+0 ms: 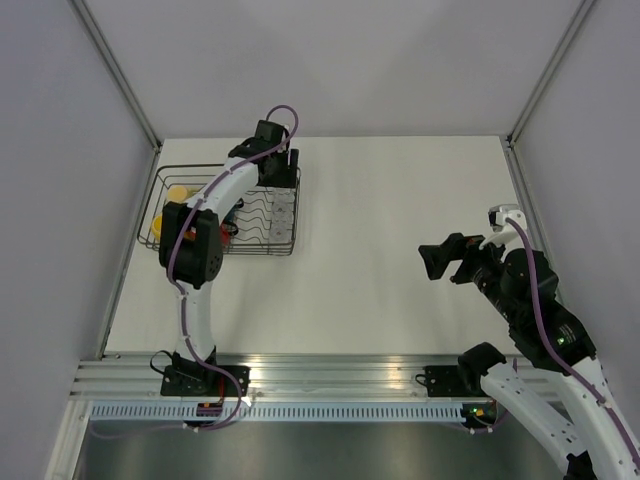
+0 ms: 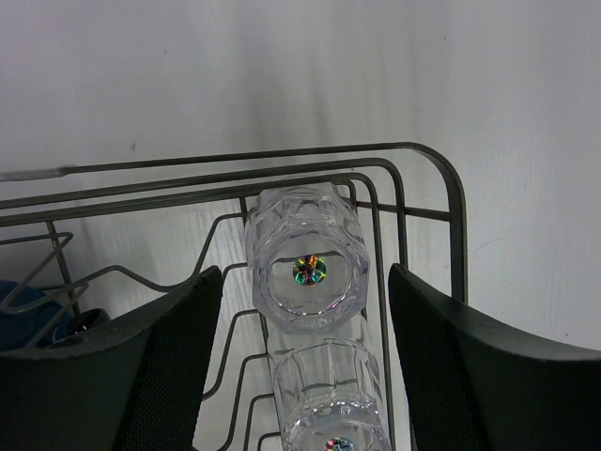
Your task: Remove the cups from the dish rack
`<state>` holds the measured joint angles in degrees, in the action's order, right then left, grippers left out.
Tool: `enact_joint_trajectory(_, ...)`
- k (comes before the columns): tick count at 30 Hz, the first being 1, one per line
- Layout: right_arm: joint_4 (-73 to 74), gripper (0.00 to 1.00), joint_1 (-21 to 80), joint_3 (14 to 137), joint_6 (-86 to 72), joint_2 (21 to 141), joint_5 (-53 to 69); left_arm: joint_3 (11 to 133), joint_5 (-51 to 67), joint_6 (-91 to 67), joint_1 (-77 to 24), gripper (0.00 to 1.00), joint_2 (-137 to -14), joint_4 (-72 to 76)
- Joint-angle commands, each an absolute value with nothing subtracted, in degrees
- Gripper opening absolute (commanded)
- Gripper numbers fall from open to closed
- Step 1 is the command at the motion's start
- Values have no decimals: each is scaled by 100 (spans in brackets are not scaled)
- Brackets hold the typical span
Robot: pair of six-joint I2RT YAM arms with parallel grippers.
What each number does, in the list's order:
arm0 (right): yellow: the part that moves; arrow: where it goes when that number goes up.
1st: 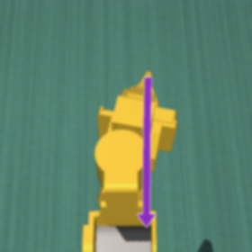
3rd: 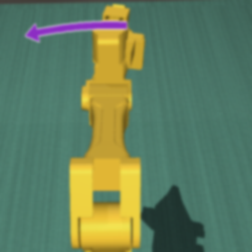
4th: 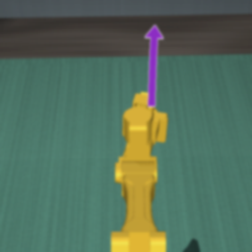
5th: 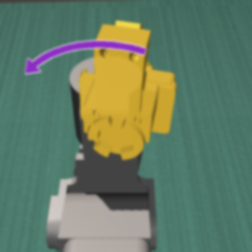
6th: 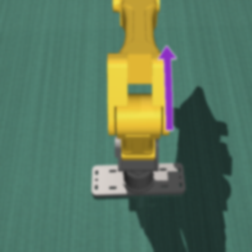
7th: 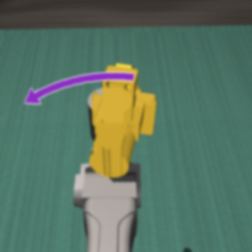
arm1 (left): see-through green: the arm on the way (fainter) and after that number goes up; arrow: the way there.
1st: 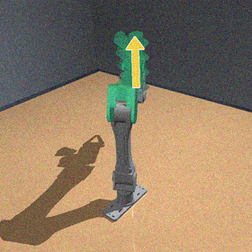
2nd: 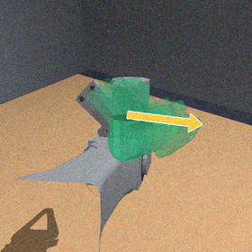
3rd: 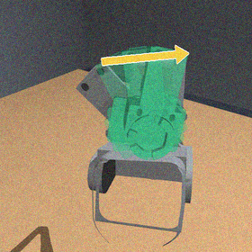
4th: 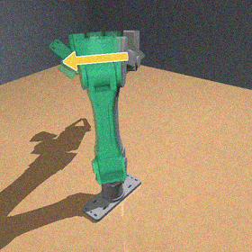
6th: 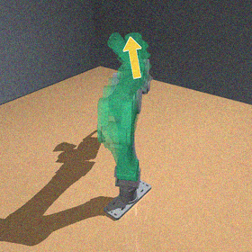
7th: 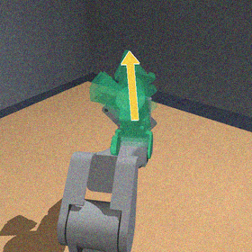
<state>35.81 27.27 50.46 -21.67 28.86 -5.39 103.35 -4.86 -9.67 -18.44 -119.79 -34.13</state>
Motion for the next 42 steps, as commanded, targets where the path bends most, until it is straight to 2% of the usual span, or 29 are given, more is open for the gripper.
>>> enact_joint_trajectory(1, 3569, 98, 2751, 5230, -2109, 2970, -448, 10591, -308, -721, -1837, 75, -12085, -3261)
enact_joint_trajectory(7, 3568, 98, 2751, 5264, -2092, 3015, -395, 10617, -518, -729, -1854, 73, -12261, -3261)
enact_joint_trajectory(15, 3586, 98, 2760, 5282, -2039, 3023, -369, 10670, -510, -791, -1872, 62, -12419, -3270)
enact_joint_trajectory(16, 3603, 98, 2751, 5300, -2030, 3041, -369, 10679, -501, -800, -1881, 52, -12419, -3261)
enact_joint_trajectory(19, 3604, 98, 2760, 5335, -2004, 3050, -369, 10688, -492, -887, -1890, 31, -12314, -3270)
enact_joint_trajectory(22, 3612, 98, 2760, 5353, -2004, 3067, -369, 10670, -475, -949, -1898, 15, -12121, -3270)
enact_joint_trajectory(26, 3595, 98, 2760, 5344, -1995, 3067, -352, 10670, -553, -984, -1907, 2, -11796, -3270)
enact_joint_trajectory(37, 3481, 98, 2760, 5361, -1986, 3041, -343, 10626, -1011, -1055, -1907, 2, -10890, -3436)
enact_joint_trajectory(42, 2982, 98, 2760, 5178, -2153, 3076, -63, 10433, -679, -1326, -1942, 2, -10172, -3516)
